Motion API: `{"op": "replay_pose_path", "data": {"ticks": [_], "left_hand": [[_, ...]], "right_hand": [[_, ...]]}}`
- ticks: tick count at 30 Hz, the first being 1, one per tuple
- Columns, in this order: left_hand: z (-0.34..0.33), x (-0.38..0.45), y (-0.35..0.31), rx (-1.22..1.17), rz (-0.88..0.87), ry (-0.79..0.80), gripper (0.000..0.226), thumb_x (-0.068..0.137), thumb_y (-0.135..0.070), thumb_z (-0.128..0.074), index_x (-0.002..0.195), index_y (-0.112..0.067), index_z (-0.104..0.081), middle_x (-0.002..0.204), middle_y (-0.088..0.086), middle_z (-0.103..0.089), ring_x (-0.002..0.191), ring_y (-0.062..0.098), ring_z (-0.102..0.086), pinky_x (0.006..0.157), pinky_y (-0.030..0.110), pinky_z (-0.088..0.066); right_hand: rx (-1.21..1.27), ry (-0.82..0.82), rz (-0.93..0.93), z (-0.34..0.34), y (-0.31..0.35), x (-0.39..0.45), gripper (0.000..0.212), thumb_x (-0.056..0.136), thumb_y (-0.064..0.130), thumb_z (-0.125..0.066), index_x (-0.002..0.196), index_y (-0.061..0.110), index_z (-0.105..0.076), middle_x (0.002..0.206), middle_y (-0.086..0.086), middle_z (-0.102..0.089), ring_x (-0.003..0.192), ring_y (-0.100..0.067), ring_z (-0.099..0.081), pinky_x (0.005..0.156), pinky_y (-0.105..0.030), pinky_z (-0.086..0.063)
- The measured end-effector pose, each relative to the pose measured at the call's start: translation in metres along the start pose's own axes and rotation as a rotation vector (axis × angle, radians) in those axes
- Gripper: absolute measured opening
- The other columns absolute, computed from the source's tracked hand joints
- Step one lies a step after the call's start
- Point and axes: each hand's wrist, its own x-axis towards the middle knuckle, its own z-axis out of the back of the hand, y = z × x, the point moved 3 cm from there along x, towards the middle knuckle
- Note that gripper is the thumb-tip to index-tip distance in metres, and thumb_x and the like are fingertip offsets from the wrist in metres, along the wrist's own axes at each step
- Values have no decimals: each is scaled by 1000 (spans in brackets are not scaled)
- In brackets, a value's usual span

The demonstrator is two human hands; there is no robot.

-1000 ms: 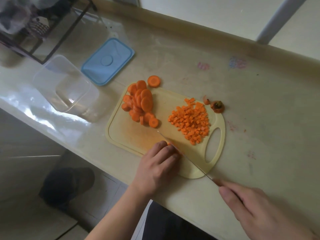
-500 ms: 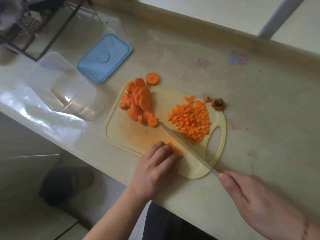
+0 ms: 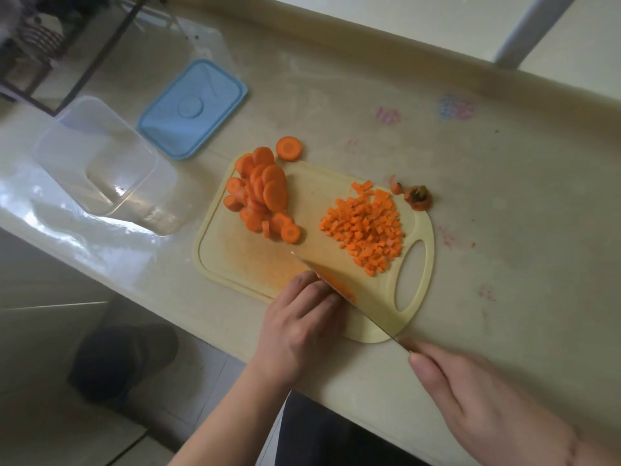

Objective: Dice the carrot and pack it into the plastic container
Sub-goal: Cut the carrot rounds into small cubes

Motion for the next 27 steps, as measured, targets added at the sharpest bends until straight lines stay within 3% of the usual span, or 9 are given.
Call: {"op": "replay_pose_path", "data": {"ticks": [3, 6, 10, 13, 16, 18, 22, 27], "left_hand": [[1, 0, -1, 22, -9, -13, 22, 80, 3, -83, 101, 2, -76, 105, 13, -71, 105, 35, -65, 88, 42, -54], [4, -2, -3, 48, -28, -18, 13, 86, -2, -79, 97, 4, -75, 99, 16, -69, 99, 36, -64, 89, 41, -53], [4, -5, -4, 65, -7, -28, 11, 91, -6, -73, 97, 3, -76, 100, 15, -69, 99, 35, -62, 88, 42, -53], [4, -2, -5, 41, 18, -49, 11, 85, -1, -78, 95, 3, -76, 100, 14, -70, 96, 33, -63, 84, 42, -54], [6, 0, -5, 10, 25, -53, 12, 83, 1, -79, 94, 4, -76, 99, 14, -71, 95, 32, -64, 83, 41, -55], [6, -1, -5, 3, 24, -50, 11, 86, -2, -77, 95, 3, -76, 100, 13, -72, 96, 33, -65, 83, 41, -55], [6, -1, -4, 1, 31, -69, 11, 89, -6, -74, 96, 1, -78, 102, 12, -73, 98, 30, -65, 85, 38, -55], [6, -1, -4, 5, 34, -68, 8, 89, -5, -75, 95, 0, -78, 103, 12, -73, 97, 30, -66, 85, 37, -55]], "right_hand": [[32, -8, 38, 0, 3, 12, 58, 90, 68, -15, 98, 30, -58, 77, 6, -66, 76, -5, -63, 74, -35, -50], [45, -56, 23, 12, -1, 11, 60, 88, 70, -17, 81, 23, -53, 66, 0, -58, 61, -12, -57, 62, -28, -43], [39, -47, -9, 14, -3, 3, 69, 86, 73, -18, 79, 14, -55, 66, -4, -57, 61, -14, -56, 62, -30, -44], [59, -35, -22, 7, 1, -3, 58, 83, 75, -18, 89, 34, -57, 70, 5, -63, 69, -8, -61, 65, -24, -46], [60, 1, -58, 4, 1, -10, 56, 80, 79, -14, 108, 52, -54, 88, 17, -68, 89, 3, -61, 80, -20, -47], [46, -1, -44, 6, 1, -13, 48, 81, 77, -15, 101, 55, -52, 85, 12, -68, 83, 3, -62, 77, -18, -46], [18, 9, -15, 2, 2, -9, 49, 84, 73, -13, 99, 48, -53, 84, 9, -67, 79, 1, -62, 75, -20, -46], [13, -19, 50, 1, 5, 7, 46, 88, 69, -15, 80, 37, -47, 69, 6, -57, 61, -11, -54, 59, -27, -41]]}}
